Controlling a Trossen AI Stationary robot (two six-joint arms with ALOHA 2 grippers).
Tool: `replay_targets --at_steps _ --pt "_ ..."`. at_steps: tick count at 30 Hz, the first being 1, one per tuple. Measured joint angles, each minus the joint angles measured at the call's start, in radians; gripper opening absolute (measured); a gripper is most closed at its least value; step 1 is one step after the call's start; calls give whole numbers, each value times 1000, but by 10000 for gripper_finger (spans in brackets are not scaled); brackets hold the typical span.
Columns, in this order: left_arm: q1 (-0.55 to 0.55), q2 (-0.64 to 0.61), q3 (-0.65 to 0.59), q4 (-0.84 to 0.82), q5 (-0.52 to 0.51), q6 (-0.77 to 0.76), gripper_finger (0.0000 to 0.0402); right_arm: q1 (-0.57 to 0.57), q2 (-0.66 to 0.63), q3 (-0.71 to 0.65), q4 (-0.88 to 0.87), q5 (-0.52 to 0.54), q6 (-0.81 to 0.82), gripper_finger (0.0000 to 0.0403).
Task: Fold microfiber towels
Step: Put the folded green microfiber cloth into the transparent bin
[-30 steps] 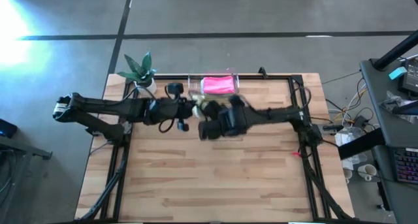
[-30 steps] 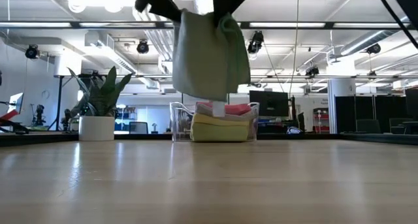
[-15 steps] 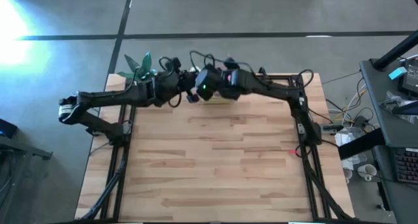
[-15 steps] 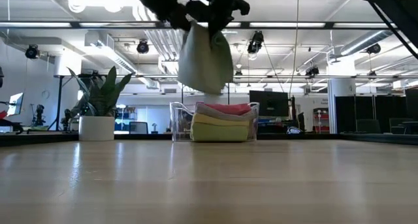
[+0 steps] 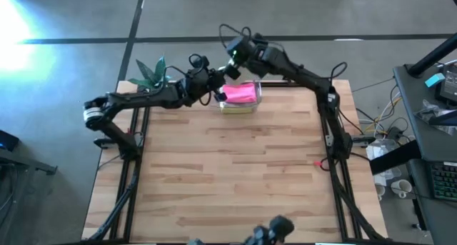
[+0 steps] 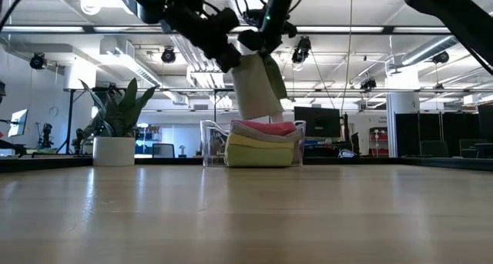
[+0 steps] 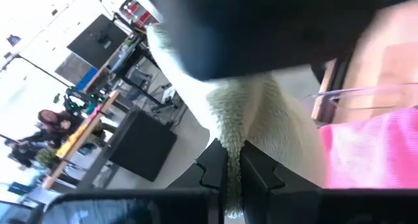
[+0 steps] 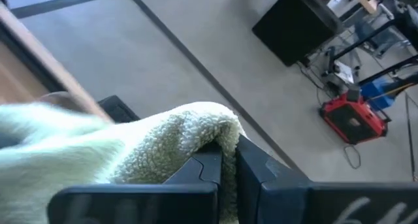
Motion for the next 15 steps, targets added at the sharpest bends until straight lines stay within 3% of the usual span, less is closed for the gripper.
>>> replay_targets --at_steps 9,15 --pt "72 134 80 34 2 42 8 -152 1 0 86 -185 -132 9" --pt "123 177 168 36 2 69 8 -203 1 0 98 -213 -218 9"
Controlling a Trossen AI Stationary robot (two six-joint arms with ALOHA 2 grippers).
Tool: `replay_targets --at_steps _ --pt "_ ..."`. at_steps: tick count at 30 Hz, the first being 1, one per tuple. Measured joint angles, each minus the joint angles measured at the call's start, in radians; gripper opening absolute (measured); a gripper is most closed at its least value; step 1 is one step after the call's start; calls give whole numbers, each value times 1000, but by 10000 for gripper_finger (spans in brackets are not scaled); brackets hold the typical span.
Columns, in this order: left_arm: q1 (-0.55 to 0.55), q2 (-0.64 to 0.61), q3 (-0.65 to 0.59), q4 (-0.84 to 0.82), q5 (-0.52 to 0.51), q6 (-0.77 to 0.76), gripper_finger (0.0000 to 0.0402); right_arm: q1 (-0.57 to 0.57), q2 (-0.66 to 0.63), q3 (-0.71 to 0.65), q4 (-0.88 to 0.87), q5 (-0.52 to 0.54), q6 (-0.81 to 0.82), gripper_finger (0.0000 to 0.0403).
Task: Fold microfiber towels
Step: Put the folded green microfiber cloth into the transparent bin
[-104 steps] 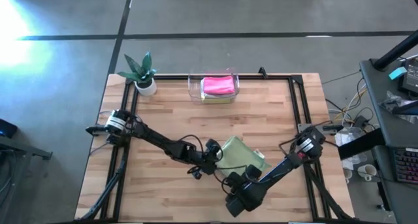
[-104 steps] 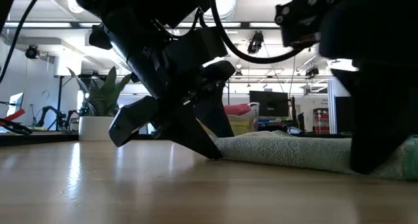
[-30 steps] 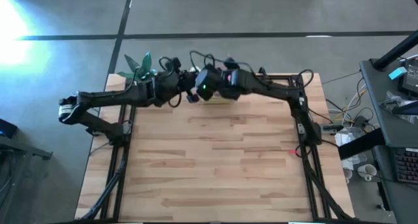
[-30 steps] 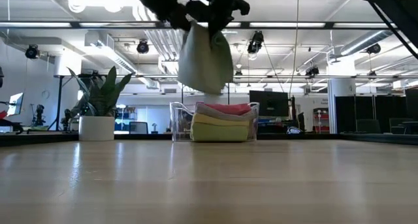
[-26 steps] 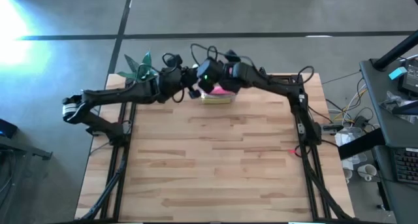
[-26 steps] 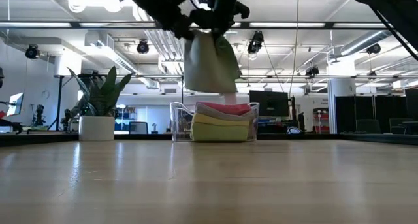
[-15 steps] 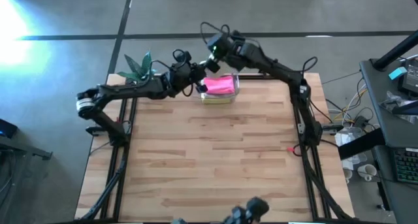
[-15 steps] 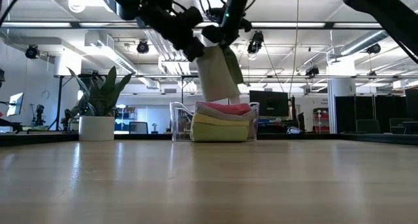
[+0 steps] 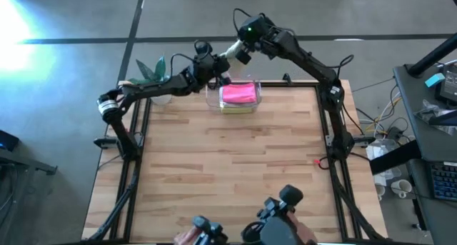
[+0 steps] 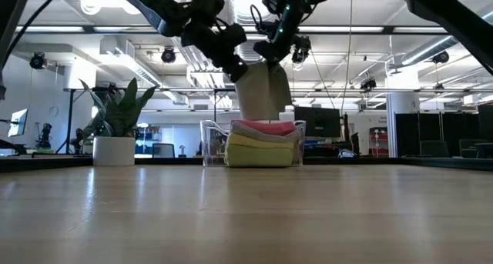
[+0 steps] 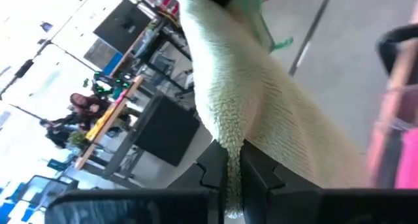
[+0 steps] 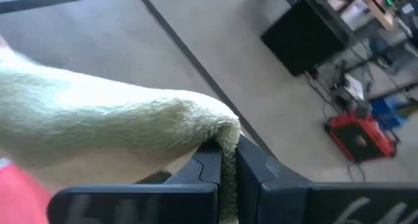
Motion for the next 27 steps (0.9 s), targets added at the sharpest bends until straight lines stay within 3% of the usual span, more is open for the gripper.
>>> replay_targets --at_steps 5,14,27 --pt "35 37 49 -5 -2 54 8 -26 0 -5 40 -127 -91 9" --pt "52 48 17 -91 -3 66 8 -61 1 -103 41 -212 -191 9" --pt "-33 23 13 -480 0 -15 8 -17 2 -211 -149 -417 -124 8"
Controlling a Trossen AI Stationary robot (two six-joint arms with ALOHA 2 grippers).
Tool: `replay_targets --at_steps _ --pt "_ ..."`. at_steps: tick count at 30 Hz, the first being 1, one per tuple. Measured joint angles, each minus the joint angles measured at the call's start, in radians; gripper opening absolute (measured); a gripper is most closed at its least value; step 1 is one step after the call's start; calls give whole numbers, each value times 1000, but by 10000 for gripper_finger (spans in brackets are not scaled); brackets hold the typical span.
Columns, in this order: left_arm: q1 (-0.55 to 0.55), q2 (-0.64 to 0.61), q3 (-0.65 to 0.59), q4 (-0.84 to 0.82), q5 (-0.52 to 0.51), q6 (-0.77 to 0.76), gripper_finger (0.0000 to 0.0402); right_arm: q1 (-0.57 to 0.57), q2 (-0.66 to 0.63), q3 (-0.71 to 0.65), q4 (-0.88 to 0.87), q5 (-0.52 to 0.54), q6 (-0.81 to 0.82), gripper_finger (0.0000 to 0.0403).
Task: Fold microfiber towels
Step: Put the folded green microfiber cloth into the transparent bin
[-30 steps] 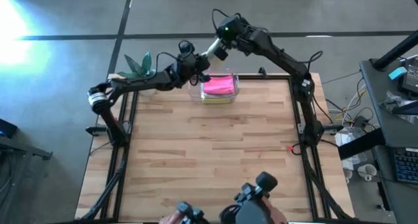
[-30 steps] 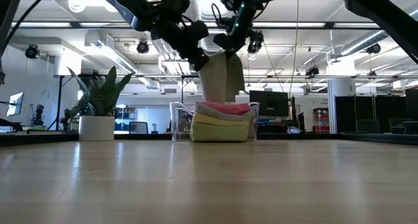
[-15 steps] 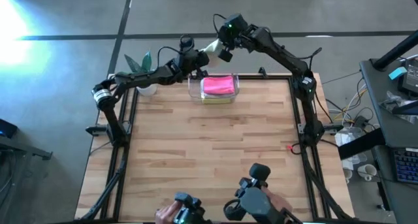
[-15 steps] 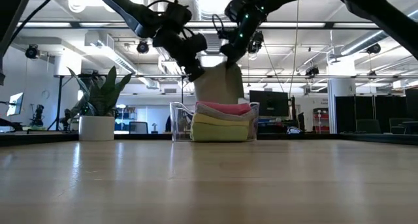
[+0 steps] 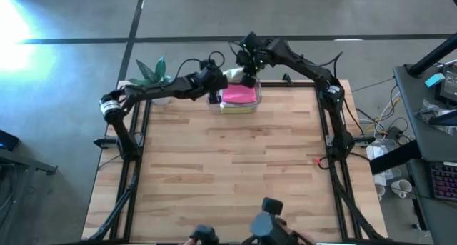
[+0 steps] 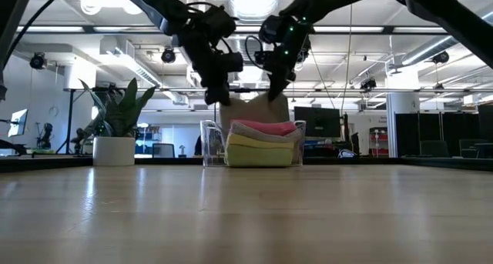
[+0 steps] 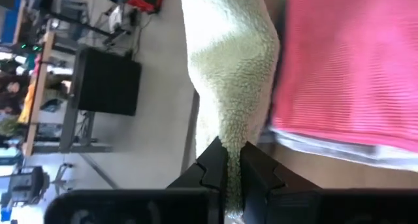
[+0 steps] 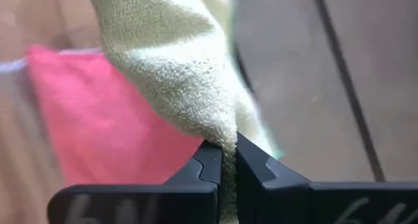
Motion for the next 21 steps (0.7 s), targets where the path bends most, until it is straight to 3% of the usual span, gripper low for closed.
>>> replay_targets --at_steps 8,21 --pt "-90 -10 0 -61 0 -1 8 55 0 -27 -149 -62 36 9" --pt "-123 -10 -11 -206 0 -3 8 100 -2 -116 -180 -71 80 9"
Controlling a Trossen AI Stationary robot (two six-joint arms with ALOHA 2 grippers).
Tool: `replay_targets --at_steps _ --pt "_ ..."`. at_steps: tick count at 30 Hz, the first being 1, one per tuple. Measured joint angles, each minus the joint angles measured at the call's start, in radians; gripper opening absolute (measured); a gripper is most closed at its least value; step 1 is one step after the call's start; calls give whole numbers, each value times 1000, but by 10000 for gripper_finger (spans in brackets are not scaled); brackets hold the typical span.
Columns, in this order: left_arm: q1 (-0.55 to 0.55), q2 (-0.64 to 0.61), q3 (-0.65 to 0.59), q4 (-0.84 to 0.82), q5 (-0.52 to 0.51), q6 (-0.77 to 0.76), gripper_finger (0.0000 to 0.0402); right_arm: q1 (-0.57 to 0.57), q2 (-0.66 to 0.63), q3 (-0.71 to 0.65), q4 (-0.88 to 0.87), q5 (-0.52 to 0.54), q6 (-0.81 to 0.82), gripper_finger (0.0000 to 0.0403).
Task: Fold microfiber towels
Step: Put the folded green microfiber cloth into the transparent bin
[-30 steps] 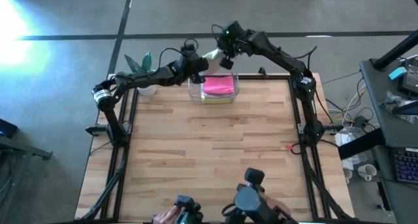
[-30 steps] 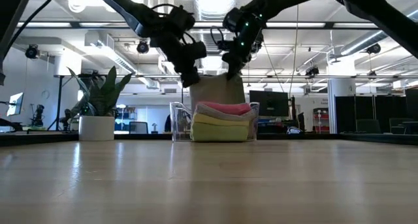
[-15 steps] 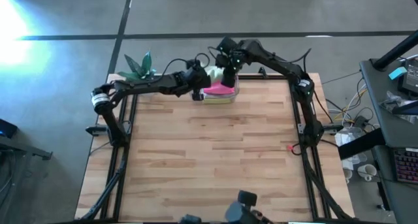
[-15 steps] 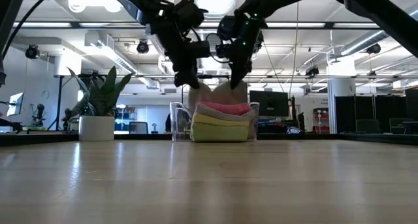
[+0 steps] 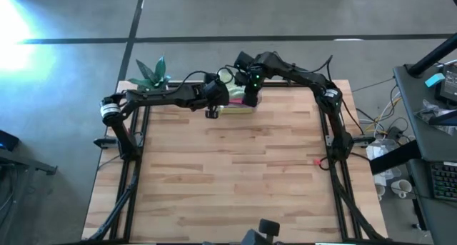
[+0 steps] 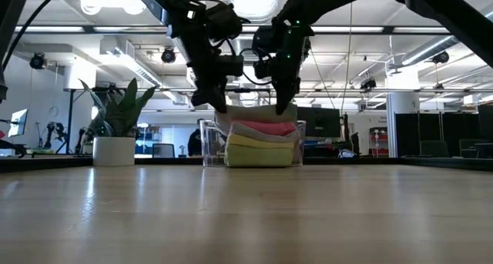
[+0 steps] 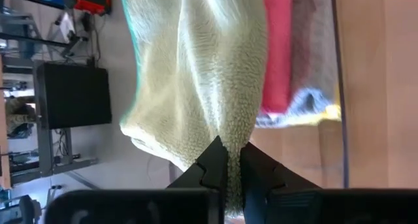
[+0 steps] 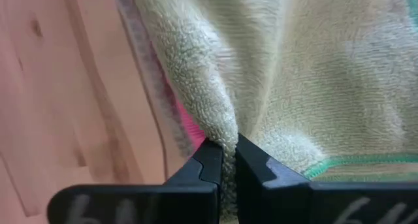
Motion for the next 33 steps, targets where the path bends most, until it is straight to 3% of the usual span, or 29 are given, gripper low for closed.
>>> replay_targets --at_steps 10,19,33 --pt "-9 0 5 -99 46 0 8 2 0 -6 -9 -7 12 9" --pt "-13 0 5 -84 53 -3 13 2 0 -4 -36 -5 24 14" --pt "-12 -6 33 -105 22 -179 133 8 -3 23 -97 10 23 136"
